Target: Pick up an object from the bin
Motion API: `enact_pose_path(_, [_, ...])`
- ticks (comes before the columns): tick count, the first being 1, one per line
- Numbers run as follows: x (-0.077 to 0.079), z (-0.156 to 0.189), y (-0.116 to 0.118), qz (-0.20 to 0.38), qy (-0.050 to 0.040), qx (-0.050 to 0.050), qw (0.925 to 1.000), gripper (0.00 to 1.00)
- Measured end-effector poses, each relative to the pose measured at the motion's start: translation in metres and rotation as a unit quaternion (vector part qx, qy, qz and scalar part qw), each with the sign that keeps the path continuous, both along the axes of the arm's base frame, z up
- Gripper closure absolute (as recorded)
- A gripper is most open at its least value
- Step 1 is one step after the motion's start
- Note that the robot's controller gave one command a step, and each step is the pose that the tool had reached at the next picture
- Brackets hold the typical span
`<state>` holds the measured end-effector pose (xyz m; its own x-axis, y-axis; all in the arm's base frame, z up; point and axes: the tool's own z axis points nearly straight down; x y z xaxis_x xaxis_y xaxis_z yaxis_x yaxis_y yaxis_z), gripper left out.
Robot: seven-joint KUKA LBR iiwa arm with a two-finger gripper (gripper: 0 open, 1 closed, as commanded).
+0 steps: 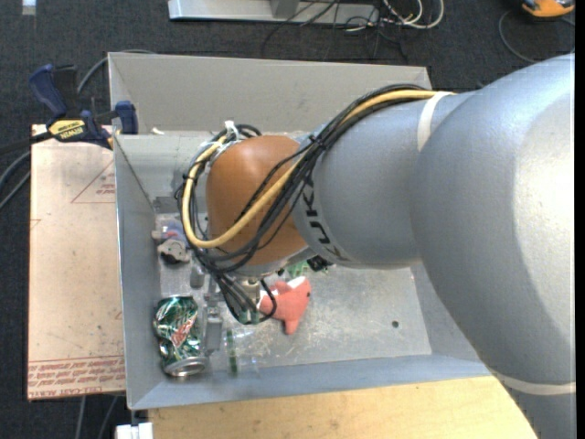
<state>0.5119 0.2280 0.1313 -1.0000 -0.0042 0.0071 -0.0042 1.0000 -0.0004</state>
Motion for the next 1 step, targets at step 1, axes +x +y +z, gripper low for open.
enact_pose_path(1, [0.0023,0.0044,-0.0013,-0.002,-0.0034,0.001,1.0000,0.00])
